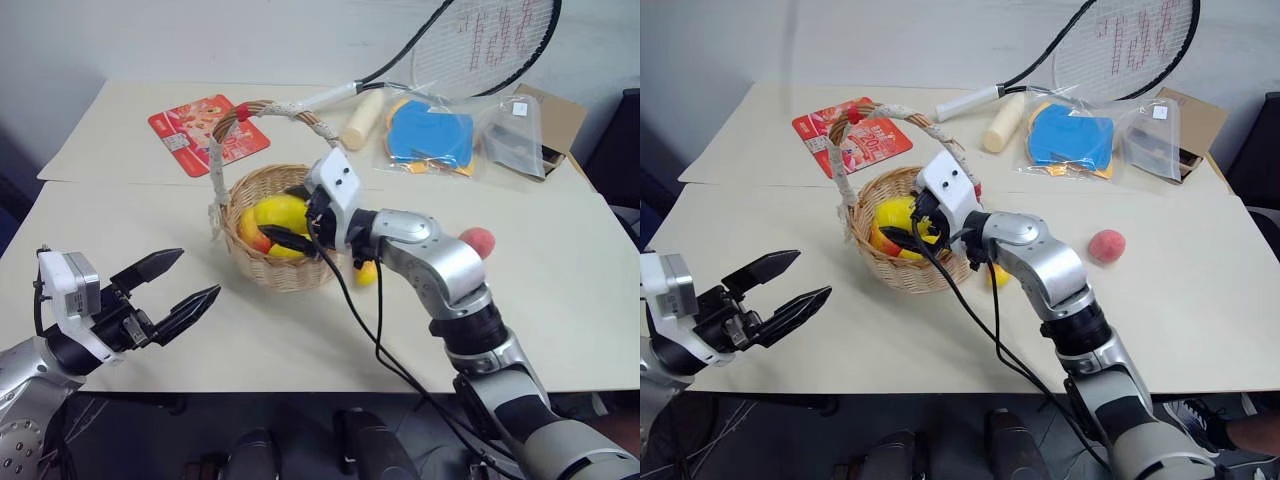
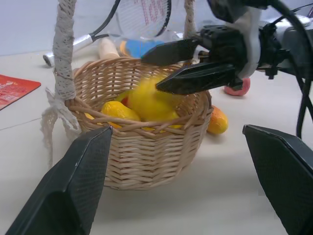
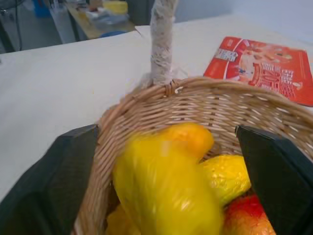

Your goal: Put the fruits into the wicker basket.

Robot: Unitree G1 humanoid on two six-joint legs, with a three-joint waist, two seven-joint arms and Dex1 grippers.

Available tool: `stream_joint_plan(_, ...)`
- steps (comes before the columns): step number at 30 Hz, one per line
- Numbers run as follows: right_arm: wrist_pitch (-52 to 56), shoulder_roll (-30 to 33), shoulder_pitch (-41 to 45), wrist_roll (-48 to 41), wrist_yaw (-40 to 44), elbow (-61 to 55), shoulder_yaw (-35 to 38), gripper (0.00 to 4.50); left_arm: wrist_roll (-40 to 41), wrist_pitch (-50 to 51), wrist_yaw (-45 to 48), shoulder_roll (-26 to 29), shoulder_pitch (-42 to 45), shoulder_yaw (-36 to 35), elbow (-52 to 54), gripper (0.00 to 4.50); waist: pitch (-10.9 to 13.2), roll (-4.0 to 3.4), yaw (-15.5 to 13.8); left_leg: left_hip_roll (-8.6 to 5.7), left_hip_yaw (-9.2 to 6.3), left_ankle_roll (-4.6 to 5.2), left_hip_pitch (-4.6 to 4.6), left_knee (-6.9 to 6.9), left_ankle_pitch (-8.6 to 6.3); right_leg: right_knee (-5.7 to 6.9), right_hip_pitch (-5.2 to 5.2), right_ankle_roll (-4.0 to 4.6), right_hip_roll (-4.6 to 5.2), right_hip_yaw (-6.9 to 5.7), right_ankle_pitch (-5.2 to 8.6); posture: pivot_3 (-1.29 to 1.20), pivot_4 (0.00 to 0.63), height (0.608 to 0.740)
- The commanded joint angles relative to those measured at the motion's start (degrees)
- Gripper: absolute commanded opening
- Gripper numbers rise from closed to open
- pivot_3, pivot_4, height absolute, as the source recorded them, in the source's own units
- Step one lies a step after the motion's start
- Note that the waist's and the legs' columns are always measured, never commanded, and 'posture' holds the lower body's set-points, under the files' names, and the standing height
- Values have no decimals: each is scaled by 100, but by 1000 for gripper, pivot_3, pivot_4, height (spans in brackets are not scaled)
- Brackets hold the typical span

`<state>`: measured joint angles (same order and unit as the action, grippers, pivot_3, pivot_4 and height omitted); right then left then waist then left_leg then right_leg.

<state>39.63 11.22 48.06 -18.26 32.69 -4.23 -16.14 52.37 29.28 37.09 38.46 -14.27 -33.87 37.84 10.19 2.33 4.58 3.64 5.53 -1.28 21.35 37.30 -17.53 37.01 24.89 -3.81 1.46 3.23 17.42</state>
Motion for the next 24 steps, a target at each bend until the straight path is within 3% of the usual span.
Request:
stream_joint_plan(1,-370,73,49,-77,439,-392,0,4472,80,-116,-15,-6,-49,-122,215,4500,0,0,11,2,0,0,-1,-2,0,0,0,0,-2,-1,0,0,150,740)
stream_joint_plan(5,-904,402,-419,-422,1261,-945,182,4472,19,-145,39,31,-11,-54,181,4500,0,0,15,7,-3,-2,-5,-6,1,-2,-2,-1,-8,-5,0,0,150,740)
stream_joint_plan(9,-1078,1217,-1484,-1078,2088,-1729,823,4472,-33,-161,210,165,156,82,54,4500,0,0,-27,6,-14,-1,-12,-7,1,-15,-23,-1,-7,-14,0,0,150,740)
stream_joint_plan(13,-1394,1879,-2740,-1126,2052,-1783,1770,4472,-244,-194,668,457,235,261,-138,4500,-1,2,-123,1,-10,3,-19,-5,-1,-28,-36,-4,-4,-12,-1,0,150,740)
stream_joint_plan(17,-2558,2309,-4291,-632,2229,-1365,2584,4472,-888,-561,988,693,491,660,-366,4500,1,-1,-139,-2,-1,4,-29,-8,0,-27,-36,-5,-14,0,-2,0,150,740)
stream_joint_plan(24,-3381,2174,-5951,-374,1800,-1022,3381,4472,-1065,-598,1065,626,1042,1271,-477,4500,5,-8,-133,2,-2,0,-30,-10,-1,-28,-39,-6,-30,6,-2,0,150,740)
